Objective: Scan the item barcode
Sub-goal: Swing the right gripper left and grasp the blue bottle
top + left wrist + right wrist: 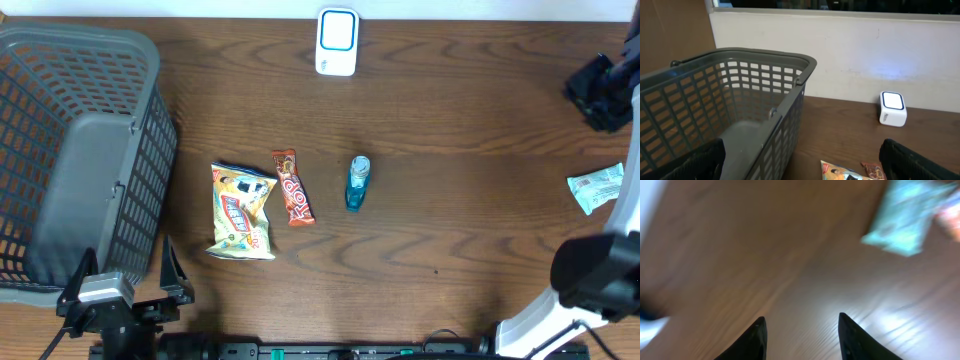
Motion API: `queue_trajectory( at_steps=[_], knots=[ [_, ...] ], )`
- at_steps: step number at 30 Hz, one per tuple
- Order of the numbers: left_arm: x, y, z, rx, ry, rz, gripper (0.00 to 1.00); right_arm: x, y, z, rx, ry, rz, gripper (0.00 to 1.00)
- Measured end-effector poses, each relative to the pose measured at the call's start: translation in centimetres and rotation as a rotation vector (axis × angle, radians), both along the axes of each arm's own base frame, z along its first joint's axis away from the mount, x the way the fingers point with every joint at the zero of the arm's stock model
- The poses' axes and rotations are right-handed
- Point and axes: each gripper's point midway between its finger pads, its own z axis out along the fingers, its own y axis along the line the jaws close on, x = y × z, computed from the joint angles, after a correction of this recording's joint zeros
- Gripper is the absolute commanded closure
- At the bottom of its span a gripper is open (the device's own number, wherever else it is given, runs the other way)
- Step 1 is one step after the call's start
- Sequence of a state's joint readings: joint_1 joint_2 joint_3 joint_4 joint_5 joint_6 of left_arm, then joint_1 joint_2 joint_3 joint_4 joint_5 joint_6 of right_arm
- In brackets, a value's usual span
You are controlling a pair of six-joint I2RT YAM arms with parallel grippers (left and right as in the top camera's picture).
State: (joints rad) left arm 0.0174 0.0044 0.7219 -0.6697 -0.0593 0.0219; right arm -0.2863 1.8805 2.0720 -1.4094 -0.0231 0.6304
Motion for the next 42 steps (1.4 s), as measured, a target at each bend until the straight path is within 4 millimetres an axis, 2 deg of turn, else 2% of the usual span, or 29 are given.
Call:
queue_trajectory(
  at_steps=[1, 3, 4, 11, 14, 17, 21, 24, 28, 29, 35, 42],
  knots=[
    [0.0, 0.0, 0.0, 0.000, 0.000, 0.000, 0.02, -0.1, 1.9, 0.6, 0.044, -0.016, 0.041, 0.46],
    [0.0, 0.0, 0.0, 0.000, 0.000, 0.000, 0.02, -0.4, 5.3, 1.1, 0.108, -0.013, 0.121, 0.16],
    [0.0, 0.0, 0.0, 0.000, 0.000, 0.000, 0.02, -0.8, 7.9, 1.0, 0.153, 0.007, 0.179, 0.01],
    [0.0, 0.0, 0.0, 0.000, 0.000, 0.000, 0.02, -3.6, 21.5, 0.0, 0.261, 0.129, 0.521, 0.01],
    [0.0, 0.0, 0.0, 0.000, 0.000, 0.000, 0.02, -5.1, 25.7, -0.2, 0.262, 0.155, 0.639, 0.01],
    [0.0, 0.0, 0.0, 0.000, 0.000, 0.000, 0.02, -6.7, 28.7, -0.5, 0.219, 0.182, 0.692, 0.01],
    [0.0, 0.0, 0.0, 0.000, 0.000, 0.000, 0.02, -8.2, 30.5, -1.1, 0.113, 0.212, 0.647, 0.01],
    [0.0, 0.0, 0.0, 0.000, 0.000, 0.000, 0.02, -8.2, 32.0, -1.8, 0.061, 0.186, 0.639, 0.01],
    [0.0, 0.0, 0.0, 0.000, 0.000, 0.000, 0.03, -8.4, 33.6, -4.1, 0.005, 0.174, 0.651, 0.01],
    [0.0, 0.0, 0.0, 0.000, 0.000, 0.000, 0.02, -8.3, 33.9, -5.2, -0.012, 0.176, 0.652, 0.01],
    [0.0, 0.0, 0.0, 0.000, 0.000, 0.000, 0.02, -8.5, 32.7, -8.8, -0.073, 0.222, 0.628, 0.01],
    [0.0, 0.0, 0.0, 0.000, 0.000, 0.000, 0.02, -7.3, 32.6, -11.2, -0.119, 0.180, 0.645, 0.01]
  ],
)
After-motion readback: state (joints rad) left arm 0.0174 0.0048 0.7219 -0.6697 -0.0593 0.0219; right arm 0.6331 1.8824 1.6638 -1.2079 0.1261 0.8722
